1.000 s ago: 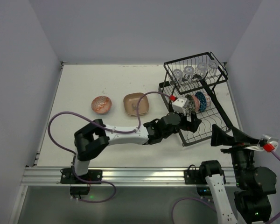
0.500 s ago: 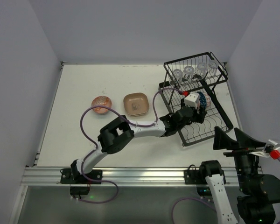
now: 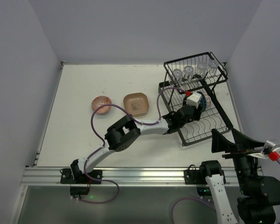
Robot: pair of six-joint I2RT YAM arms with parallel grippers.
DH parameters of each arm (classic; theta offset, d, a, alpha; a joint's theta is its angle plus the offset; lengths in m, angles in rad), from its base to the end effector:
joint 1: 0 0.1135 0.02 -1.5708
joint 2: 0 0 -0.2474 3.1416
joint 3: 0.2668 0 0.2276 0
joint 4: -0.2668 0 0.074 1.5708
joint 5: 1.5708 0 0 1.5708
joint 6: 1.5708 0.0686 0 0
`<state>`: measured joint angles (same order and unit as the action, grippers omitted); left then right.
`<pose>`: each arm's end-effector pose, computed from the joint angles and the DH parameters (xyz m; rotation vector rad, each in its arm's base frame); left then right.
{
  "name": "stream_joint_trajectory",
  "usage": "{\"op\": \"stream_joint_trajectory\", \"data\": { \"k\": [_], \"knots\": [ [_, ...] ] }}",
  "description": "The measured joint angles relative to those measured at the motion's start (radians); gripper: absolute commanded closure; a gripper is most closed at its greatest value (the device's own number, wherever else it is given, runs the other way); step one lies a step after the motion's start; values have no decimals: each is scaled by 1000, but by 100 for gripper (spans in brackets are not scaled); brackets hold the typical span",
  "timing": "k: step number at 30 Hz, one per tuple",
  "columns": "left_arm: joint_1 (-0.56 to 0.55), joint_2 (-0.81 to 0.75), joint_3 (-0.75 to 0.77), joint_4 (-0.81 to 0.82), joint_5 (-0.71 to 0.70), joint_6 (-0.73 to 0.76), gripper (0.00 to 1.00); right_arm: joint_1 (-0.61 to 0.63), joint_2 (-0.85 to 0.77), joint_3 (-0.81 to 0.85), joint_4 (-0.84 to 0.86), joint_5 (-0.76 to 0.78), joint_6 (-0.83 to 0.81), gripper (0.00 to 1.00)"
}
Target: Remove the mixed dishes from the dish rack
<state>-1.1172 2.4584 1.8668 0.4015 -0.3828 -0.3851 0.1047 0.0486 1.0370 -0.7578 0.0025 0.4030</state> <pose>0.2696 -0.4946 0.1710 0.3725 1.7704 -0.7540 -0.0175 -0.0020 0.3745 0.2031 1.3374 0.4271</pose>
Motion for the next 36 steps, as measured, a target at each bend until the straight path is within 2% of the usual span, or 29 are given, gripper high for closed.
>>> {"op": "stream_joint_trajectory", "data": {
  "k": [1, 5, 6, 8, 14, 20, 22, 27, 36],
  "knots": [
    [2, 9, 10, 1, 5, 5, 43, 0, -3, 0, 0, -3, 0, 1],
    [5, 25, 22, 3, 21, 12, 56, 0, -5, 0, -2, -20, -1, 1],
    [7, 29, 22, 8, 26, 16, 65, 0, -5, 0, -2, -22, -1, 1],
    [8, 33, 22, 13, 40, 16, 67, 0, -5, 0, -2, -26, -1, 1],
    [11, 40, 22, 33, 60, 21, 85, 0, -5, 0, -2, -44, -2, 1],
    [18, 48, 22, 52, 77, 22, 93, 0, -5, 0, -2, -47, -3, 1],
    [23, 48, 20, 57, 84, 21, 99, 0, -6, 0, -2, -47, -3, 1],
    [35, 48, 5, 84, 97, 11, 100, 0, -19, -5, -1, -47, -4, 1],
    [47, 47, -102, 284, 135, -38, 100, 0, -19, -5, -1, -47, -4, 1]
  ]
}}
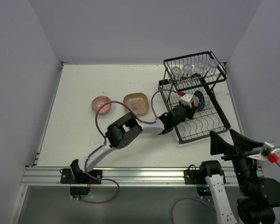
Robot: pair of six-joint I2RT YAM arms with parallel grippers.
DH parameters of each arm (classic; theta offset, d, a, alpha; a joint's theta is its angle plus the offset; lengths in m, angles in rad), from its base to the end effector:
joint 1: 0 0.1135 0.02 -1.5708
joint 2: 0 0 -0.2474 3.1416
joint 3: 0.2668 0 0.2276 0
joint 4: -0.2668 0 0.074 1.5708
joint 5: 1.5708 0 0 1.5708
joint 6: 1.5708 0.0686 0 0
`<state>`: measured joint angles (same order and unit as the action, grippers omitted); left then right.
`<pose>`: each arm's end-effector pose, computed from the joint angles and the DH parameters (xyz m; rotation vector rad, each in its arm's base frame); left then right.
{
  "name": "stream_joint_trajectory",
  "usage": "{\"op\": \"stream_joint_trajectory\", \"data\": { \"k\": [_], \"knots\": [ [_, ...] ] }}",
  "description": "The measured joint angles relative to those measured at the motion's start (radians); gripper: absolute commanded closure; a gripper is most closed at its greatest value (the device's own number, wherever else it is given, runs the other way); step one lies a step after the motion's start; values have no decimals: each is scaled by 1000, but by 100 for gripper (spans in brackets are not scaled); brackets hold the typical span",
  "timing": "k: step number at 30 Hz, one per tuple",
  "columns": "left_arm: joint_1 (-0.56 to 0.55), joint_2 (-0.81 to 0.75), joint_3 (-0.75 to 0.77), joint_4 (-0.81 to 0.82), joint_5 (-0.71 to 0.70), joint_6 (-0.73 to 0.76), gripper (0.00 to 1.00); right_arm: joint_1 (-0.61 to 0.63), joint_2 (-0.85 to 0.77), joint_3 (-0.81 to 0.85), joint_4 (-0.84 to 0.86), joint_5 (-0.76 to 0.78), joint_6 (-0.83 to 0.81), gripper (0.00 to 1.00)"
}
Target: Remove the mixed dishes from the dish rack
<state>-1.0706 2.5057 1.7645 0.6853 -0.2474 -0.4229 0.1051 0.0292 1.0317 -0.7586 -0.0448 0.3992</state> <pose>0.2842 -0.4849 0.1486 0.3512 1.6739 -0.9361 -0.0216 0.0008 0.3725 0.1584 1.3319 0.4570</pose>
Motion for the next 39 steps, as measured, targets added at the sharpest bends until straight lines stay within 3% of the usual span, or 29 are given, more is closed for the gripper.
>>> {"op": "stream_joint_trajectory", "data": {
  "k": [17, 39],
  "knots": [
    [34, -11, -156, 296, 119, -161, 100, 0, 0, 0, 0, 0, -1, 1],
    [24, -64, -248, 421, 216, -243, 100, 1, -6, -5, 0, 0, -13, 1]
  ]
}}
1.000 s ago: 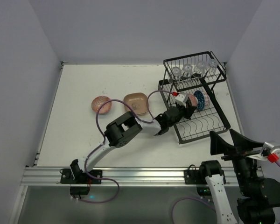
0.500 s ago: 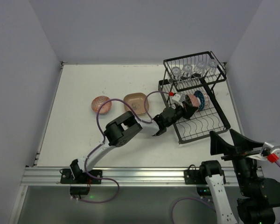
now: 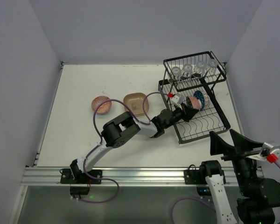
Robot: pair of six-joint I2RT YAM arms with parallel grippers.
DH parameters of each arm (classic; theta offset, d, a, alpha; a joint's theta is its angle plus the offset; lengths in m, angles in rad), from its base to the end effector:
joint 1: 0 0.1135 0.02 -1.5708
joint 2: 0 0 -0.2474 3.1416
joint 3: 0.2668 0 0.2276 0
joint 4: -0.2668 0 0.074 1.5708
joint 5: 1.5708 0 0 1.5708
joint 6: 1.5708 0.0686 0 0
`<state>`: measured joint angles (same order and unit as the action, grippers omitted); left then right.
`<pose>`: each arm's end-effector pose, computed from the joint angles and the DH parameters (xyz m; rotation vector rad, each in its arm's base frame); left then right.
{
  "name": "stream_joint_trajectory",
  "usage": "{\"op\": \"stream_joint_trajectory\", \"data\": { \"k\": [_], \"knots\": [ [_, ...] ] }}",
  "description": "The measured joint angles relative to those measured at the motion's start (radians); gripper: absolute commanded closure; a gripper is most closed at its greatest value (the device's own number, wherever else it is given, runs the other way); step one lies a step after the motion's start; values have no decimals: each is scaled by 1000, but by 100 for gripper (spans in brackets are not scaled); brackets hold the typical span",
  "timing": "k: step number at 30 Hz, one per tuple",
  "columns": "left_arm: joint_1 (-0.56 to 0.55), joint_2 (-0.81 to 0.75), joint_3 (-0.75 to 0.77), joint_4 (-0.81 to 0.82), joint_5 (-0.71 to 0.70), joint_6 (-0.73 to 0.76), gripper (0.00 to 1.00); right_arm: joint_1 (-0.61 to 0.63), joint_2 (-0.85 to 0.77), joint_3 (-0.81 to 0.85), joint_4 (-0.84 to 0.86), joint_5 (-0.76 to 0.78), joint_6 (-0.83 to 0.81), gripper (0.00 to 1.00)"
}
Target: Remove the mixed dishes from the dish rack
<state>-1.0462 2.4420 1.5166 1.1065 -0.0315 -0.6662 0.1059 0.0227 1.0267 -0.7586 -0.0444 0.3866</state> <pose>0.2671 -0.4572 0.1592 0.2624 1.5187 -1.3805 -0.0220 0.0007 0.3712 0.1496 1.3308 0.4469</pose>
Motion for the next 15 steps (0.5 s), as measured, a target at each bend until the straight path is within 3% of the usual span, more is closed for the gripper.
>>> {"op": "stream_joint_trajectory", "data": {
  "k": [10, 15],
  "knots": [
    [-64, -169, -143, 13, -2, 71, 100, 1, 0, -2, 0, 2, -8, 1],
    [-119, -345, -249, -113, -40, 105, 100, 8, 0, -1, -1, 18, -17, 1]
  ]
}}
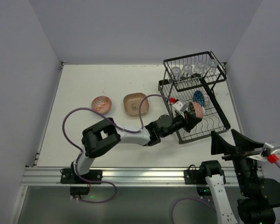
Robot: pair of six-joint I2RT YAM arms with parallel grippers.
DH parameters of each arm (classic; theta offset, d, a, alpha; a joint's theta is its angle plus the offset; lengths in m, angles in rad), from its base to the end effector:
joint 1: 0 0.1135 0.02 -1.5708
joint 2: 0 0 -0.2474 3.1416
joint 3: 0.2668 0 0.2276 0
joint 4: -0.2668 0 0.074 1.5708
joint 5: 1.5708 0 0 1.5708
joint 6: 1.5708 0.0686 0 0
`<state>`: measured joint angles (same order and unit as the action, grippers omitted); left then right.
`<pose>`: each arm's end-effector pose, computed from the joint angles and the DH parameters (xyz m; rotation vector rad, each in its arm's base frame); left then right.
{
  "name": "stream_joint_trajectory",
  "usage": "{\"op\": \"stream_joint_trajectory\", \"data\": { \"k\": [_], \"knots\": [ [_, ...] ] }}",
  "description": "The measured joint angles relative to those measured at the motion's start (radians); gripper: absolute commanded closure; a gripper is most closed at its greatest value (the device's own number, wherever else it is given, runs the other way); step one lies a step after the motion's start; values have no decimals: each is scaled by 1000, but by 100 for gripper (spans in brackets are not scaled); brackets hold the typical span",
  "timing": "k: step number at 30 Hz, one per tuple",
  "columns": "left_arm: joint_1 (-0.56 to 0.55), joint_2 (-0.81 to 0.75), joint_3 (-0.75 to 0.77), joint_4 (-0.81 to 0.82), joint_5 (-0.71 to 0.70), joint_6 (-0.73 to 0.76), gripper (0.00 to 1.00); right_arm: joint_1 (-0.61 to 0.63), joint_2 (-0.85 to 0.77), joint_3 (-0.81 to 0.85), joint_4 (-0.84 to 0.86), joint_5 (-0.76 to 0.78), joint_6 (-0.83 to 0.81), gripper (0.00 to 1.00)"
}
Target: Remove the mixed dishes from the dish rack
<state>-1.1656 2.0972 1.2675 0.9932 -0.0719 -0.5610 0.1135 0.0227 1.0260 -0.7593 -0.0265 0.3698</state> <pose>0.1927 -0.4367 0.2291 0.4000 1.5041 -1.3563 -0.0216 -0.0006 0.3709 0.1486 1.3310 0.4272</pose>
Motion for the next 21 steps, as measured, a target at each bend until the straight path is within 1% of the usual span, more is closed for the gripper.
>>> {"op": "stream_joint_trajectory", "data": {
  "k": [5, 6, 9, 10, 12, 13, 14, 16, 19, 21],
  "knots": [
    [-51, -235, -60, -338, -81, 3, 100, 5, 0, 3, 0, 36, -14, 1],
    [-60, -288, -71, -428, -107, -1, 100, 5, 0, 4, 0, 40, -16, 1],
    [-72, -414, -62, -734, -219, -29, 100, 6, 0, 5, 0, 53, -22, 1],
    [-71, -451, -48, -860, -272, -45, 100, 6, 0, 6, 0, 59, -24, 1],
    [-40, -502, -5, -1116, -352, -79, 100, 6, 0, 6, 1, 63, -24, 1],
    [-13, -519, 8, -1197, -361, -90, 100, 5, 1, 6, 1, 62, -25, 1],
    [39, -538, 17, -1279, -359, -100, 100, 6, 1, 6, 2, 62, -25, 1],
    [187, -568, 21, -1410, -355, -109, 100, 6, 3, 6, 3, 62, -25, 1],
    [437, -575, 41, -1566, -381, -100, 100, 6, 8, 6, 5, 61, -31, 1],
    [572, -570, 68, -1655, -376, -80, 100, 6, 16, 7, 4, 61, -33, 1]
  ]
}}
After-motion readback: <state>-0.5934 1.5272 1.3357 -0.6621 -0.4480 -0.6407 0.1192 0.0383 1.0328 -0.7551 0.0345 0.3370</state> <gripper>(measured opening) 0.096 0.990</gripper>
